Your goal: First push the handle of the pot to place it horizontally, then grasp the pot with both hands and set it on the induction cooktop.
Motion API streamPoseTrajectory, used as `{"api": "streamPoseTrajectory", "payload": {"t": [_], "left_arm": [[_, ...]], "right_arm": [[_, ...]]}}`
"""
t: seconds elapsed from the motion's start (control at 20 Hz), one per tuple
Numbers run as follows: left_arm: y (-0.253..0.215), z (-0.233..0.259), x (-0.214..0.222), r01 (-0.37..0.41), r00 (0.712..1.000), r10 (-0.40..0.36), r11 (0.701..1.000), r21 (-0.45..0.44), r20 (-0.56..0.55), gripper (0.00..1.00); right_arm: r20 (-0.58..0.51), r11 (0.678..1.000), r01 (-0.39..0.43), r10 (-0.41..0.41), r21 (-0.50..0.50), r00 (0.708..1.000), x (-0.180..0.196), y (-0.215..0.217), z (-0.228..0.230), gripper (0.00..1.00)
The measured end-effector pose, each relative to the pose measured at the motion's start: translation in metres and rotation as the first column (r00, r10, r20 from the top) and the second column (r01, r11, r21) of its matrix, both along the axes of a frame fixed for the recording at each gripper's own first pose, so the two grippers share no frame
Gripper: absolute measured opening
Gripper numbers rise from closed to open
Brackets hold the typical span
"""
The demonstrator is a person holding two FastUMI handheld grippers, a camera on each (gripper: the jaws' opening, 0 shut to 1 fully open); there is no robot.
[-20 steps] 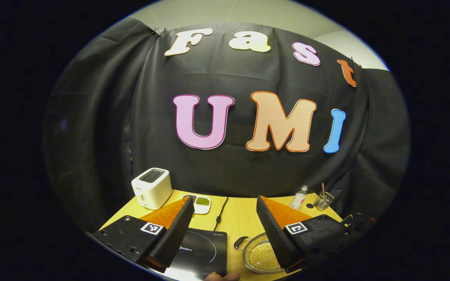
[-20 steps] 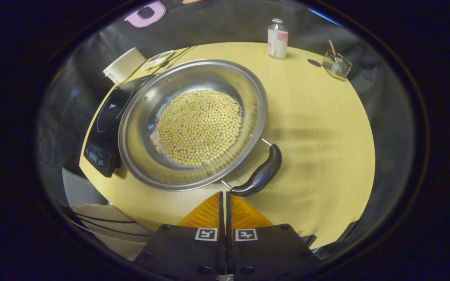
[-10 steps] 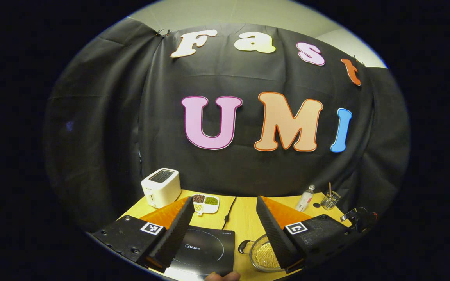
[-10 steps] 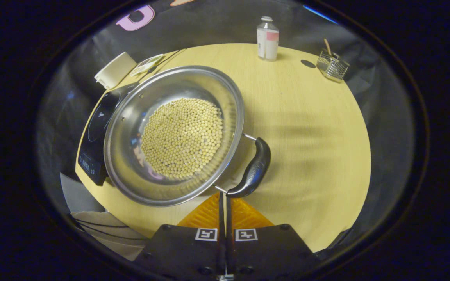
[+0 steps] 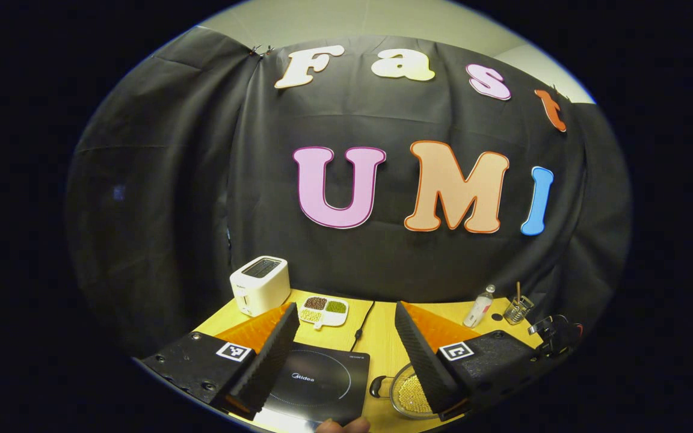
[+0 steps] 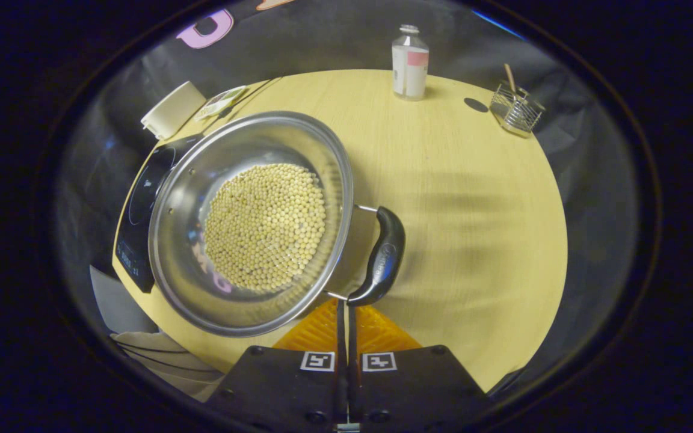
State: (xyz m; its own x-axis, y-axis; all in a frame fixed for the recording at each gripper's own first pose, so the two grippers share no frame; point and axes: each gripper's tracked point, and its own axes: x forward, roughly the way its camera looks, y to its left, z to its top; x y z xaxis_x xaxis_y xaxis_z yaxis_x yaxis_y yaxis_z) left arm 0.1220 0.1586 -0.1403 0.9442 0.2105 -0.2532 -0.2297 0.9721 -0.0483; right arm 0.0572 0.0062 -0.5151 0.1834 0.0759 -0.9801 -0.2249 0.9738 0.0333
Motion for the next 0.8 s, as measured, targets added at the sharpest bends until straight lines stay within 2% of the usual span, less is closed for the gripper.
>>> {"api": "streamPoseTrajectory", "payload": {"t": [0.1, 0.15, 0.2, 0.45, 0.65, 0.7, 0.8], "left_arm": [[0.000, -0.002, 0.000, -0.010, 1.000, 0.010, 1.000, 0.000, -0.008, 0.98], [0.000, -0.004, 0.000, -0.015, 1.000, 0.015, 1.000, 0.000, -0.011, 0.98], [0.000, -0.005, -0.001, -0.018, 1.000, 0.018, 1.000, -0.001, -0.015, 0.96], [-0.008, -0.018, 0.002, -0.010, 0.999, 0.009, 1.000, -0.007, -0.048, 0.98], [-0.021, -0.048, 0.005, 0.017, 0.992, -0.024, 0.998, -0.062, -0.122, 0.98], [-0.026, -0.057, 0.006, 0.028, 0.989, -0.040, 0.996, -0.083, -0.145, 0.96], [-0.038, -0.083, 0.004, 0.053, 0.973, -0.082, 0.990, -0.134, -0.217, 0.98]], "right_arm": [[0.002, 1.000, -0.004, 0.004, 0.002, 1.000, 0.005, -0.001, -0.001, 0.00], [0.003, 1.000, -0.006, 0.006, 0.004, 1.000, 0.007, -0.002, -0.002, 0.03], [0.000, 1.000, -0.005, 0.005, 0.006, 1.000, 0.009, -0.003, -0.004, 0.00], [0.005, 1.000, 0.006, -0.006, 0.008, 1.000, 0.015, -0.005, -0.006, 0.03], [0.033, 1.000, 0.007, -0.007, -0.011, 0.999, 0.016, -0.009, -0.002, 0.00], [0.049, 1.000, 0.004, -0.003, -0.018, 0.999, 0.018, -0.010, -0.001, 0.05], [0.072, 0.999, 0.008, -0.005, -0.041, 0.997, 0.017, -0.014, 0.006, 0.08]]}}
